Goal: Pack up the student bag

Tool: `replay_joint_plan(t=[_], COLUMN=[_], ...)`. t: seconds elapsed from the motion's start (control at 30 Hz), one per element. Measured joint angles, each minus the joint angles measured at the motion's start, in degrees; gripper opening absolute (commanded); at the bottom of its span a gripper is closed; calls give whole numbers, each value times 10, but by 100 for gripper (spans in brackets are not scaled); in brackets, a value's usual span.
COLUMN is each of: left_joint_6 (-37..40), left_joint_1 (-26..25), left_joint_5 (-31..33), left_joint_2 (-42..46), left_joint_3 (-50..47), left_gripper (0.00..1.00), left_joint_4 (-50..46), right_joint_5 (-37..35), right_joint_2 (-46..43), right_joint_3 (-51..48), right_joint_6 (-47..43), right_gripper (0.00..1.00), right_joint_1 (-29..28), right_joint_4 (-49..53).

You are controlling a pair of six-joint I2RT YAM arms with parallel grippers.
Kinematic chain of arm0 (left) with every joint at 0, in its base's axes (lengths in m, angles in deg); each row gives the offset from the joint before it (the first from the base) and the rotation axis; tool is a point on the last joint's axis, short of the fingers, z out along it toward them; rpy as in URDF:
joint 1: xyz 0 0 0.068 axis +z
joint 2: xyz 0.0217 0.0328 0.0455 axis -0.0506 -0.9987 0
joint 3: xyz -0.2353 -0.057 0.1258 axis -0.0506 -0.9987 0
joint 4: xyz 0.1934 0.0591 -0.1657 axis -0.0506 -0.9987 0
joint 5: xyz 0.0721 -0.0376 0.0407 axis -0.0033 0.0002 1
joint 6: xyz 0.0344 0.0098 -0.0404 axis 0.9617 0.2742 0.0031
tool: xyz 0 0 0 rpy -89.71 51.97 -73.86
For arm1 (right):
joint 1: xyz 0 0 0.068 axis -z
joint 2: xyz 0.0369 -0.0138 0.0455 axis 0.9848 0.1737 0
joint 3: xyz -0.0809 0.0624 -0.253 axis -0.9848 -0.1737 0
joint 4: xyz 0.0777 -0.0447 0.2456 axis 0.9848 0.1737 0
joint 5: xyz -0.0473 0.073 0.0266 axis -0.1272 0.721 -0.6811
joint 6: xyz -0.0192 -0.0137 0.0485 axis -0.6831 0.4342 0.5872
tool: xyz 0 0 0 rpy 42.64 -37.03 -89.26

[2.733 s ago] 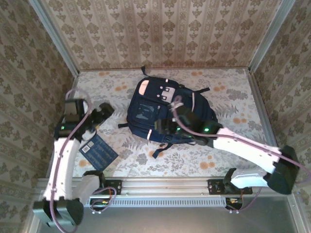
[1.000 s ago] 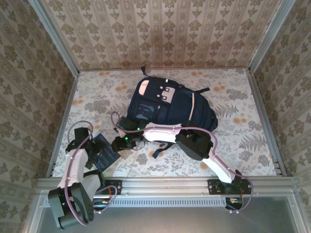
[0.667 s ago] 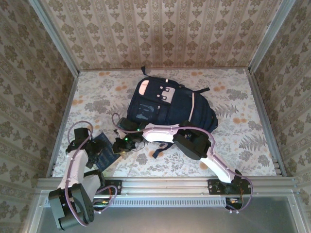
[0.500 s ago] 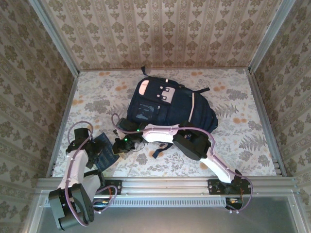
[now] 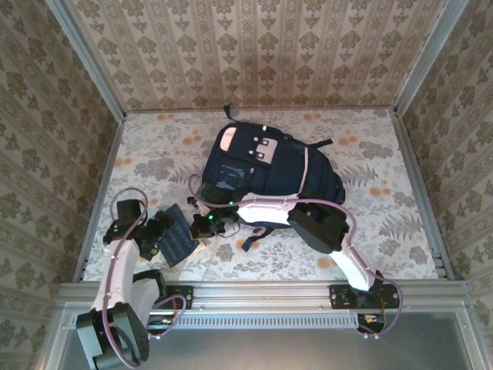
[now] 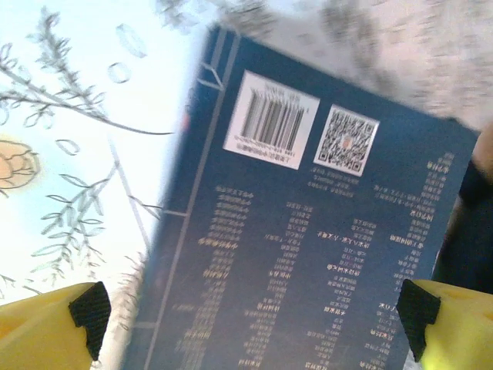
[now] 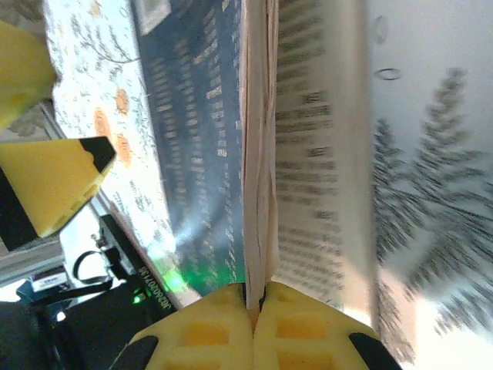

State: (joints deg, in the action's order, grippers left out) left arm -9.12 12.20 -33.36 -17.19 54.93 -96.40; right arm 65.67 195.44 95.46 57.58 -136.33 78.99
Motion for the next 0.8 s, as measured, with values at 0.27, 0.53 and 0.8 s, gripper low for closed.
replay_joint_plan(t=[0.27, 0.53, 0.8], left_joint_6=[39, 84, -11], left_joint_1=[-54, -82, -85], left_joint_5=[54, -6, -172], left_joint_2=[67, 68, 56], left_joint_3=[145, 165, 114], left_gripper=[100, 100, 100], left_joint_4=[-86, -87, 66], right_joint_5=[-15, -35, -39], right_joint_2=[-143, -303, -418], right_joint_3=[-86, -172, -240], right_joint_6=[-17, 3, 50], right_gripper=[0, 0, 0], right_joint_1=[2, 21, 42], right_joint_4=[-3, -42, -111])
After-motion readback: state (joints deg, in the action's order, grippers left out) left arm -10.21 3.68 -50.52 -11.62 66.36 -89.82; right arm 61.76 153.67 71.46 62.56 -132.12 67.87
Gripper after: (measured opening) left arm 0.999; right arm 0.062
